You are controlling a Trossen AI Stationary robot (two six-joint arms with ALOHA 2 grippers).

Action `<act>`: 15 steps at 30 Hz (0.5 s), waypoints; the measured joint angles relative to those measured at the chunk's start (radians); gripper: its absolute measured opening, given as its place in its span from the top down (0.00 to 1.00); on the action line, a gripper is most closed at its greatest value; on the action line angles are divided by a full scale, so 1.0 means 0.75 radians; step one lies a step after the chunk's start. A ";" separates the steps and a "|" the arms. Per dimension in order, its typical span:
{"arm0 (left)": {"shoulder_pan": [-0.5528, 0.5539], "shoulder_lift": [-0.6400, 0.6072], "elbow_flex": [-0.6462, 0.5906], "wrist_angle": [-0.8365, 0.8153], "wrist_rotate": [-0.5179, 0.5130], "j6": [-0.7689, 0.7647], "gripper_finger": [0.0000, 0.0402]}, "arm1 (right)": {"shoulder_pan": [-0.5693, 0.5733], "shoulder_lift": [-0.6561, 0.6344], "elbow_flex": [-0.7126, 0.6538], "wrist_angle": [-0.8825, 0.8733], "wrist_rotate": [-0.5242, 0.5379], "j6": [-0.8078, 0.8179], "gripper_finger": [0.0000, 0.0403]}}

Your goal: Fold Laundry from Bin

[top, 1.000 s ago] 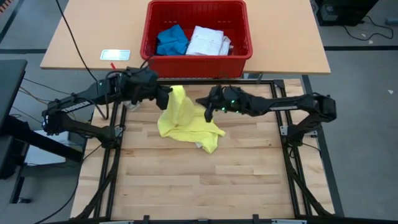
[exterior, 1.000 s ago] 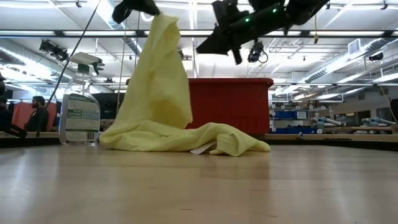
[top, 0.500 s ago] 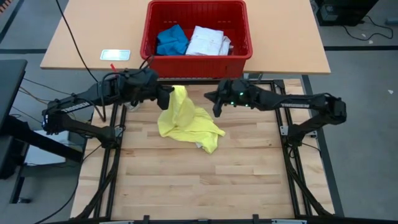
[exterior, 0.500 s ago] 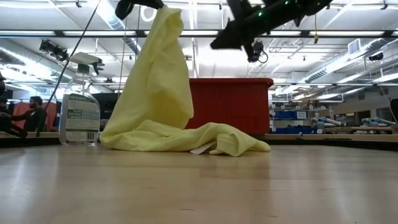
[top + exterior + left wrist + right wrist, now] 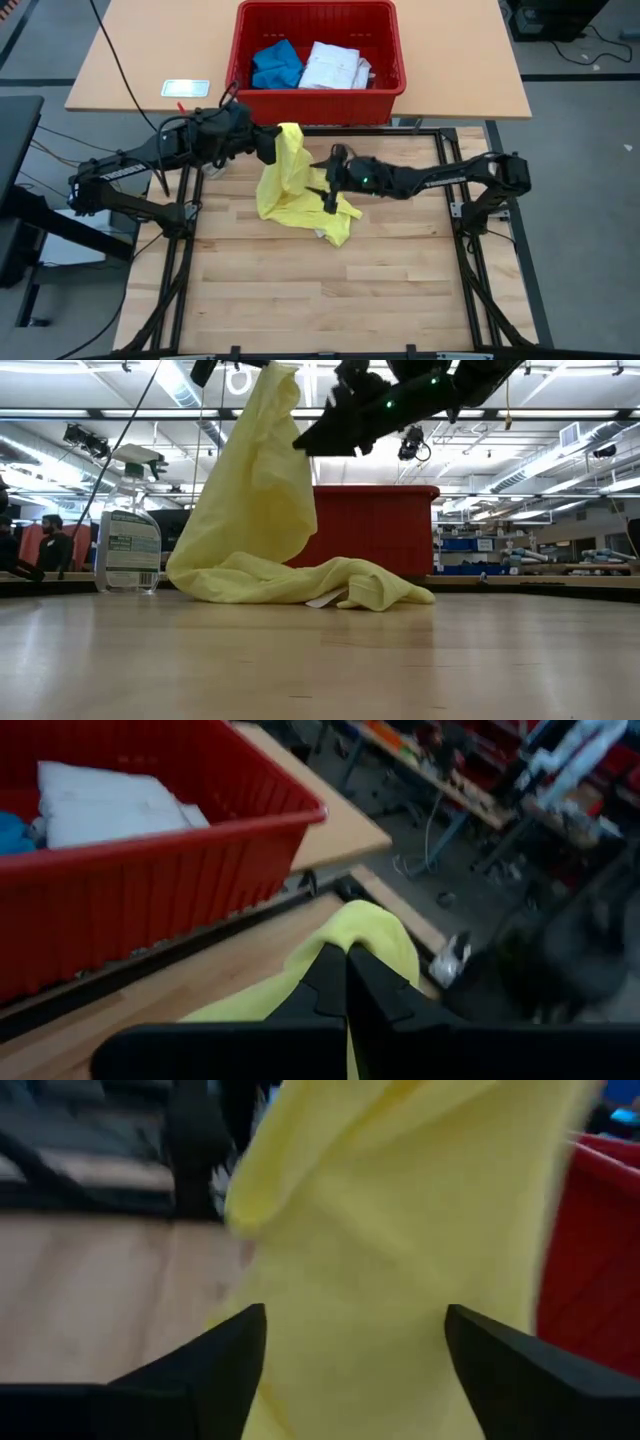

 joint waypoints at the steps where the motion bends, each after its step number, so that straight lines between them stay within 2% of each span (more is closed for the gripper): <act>1: 0.000 0.000 0.000 0.014 -0.025 -0.011 1.00 | 0.014 0.027 0.000 0.024 0.036 -0.040 0.20; 8: 0.000 0.000 0.000 0.116 -0.079 -0.082 1.00 | 0.047 0.136 -0.001 0.191 0.230 -0.242 0.19; 15: 0.000 0.000 0.000 0.120 -0.084 -0.142 1.00 | 0.041 0.160 -0.001 0.289 0.247 -0.315 0.21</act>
